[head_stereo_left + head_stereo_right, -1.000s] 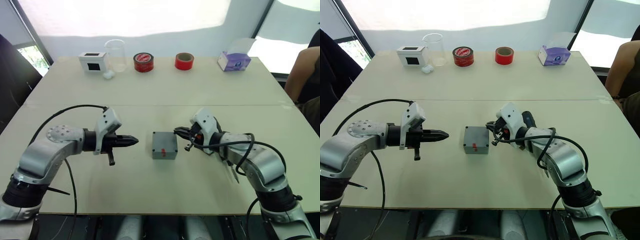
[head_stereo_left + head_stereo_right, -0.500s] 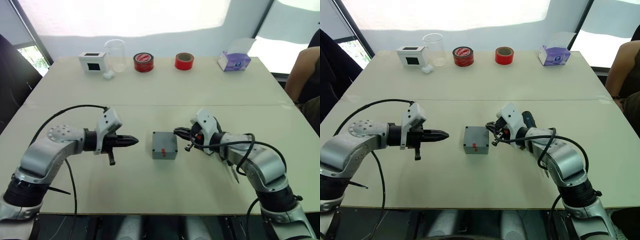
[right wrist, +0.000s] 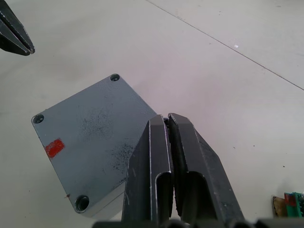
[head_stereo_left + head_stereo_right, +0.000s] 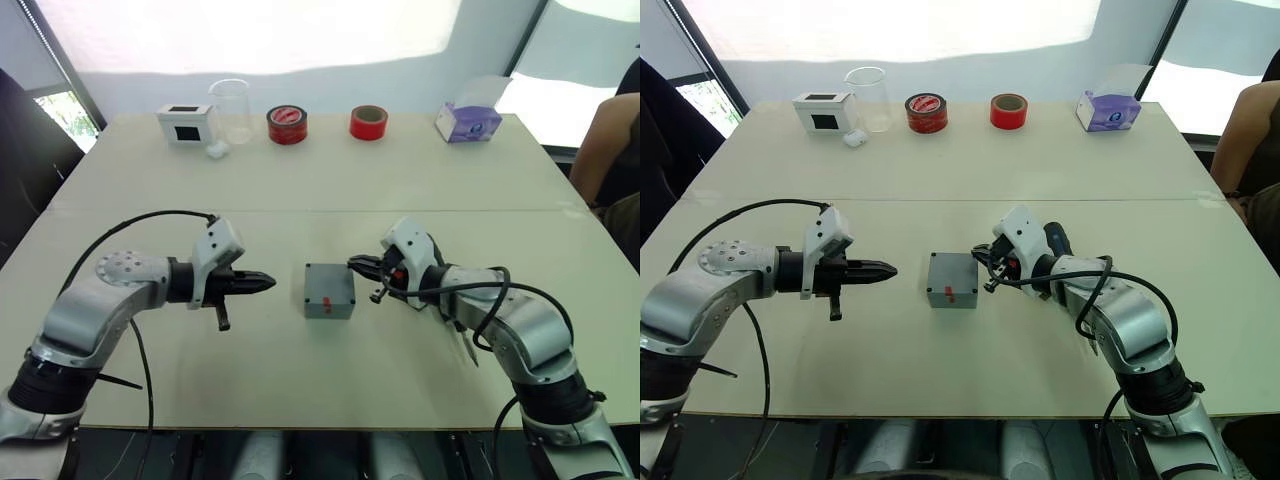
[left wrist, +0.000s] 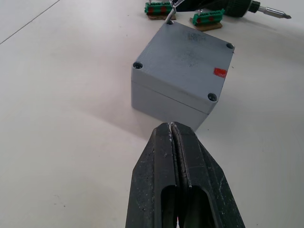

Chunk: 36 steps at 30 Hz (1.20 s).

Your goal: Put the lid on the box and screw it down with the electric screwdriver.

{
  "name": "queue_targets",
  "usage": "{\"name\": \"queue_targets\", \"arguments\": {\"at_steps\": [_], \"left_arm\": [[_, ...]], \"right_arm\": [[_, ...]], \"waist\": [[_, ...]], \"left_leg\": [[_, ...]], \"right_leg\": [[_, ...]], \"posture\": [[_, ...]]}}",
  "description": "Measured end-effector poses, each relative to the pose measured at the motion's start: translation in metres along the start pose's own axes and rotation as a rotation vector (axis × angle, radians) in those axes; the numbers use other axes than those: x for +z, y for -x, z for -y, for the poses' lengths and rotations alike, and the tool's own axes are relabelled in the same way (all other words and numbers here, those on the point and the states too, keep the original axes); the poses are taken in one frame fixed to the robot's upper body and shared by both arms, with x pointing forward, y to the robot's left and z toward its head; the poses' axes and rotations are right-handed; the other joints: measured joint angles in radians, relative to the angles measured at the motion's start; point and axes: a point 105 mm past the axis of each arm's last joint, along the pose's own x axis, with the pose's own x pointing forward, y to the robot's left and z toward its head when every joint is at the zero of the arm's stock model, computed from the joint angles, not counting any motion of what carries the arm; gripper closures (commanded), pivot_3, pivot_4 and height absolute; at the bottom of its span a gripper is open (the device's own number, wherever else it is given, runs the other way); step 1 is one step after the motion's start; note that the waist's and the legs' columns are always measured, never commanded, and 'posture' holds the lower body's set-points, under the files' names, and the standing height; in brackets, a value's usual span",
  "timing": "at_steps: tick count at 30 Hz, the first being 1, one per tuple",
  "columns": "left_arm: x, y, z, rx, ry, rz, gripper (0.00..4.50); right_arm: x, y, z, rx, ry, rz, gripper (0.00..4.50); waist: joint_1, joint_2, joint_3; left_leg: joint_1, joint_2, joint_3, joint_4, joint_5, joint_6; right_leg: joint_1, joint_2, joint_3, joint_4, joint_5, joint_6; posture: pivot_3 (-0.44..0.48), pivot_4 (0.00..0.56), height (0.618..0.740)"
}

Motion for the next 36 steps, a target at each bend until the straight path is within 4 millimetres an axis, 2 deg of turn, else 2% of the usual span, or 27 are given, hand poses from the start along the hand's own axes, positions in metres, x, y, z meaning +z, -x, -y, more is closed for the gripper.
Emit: {"name": "queue_targets", "arguments": {"at_steps": [36], "left_arm": [[0.0011, -0.0008, -0.0002, 0.000, -0.006, -0.003, 4.50]], "right_arm": [[0.0030, 0.0025, 0.0039, -0.017, -0.017, 0.021, 4.46]], "waist": [[0.000, 0.000, 0.000]], "left_leg": [[-0.007, 0.000, 0.000, 0.000, 0.000, -0.001]], "right_leg": [[-0.007, 0.000, 0.000, 0.000, 0.000, 0.000]], "posture": [[0.000, 0.150, 0.740]]}}
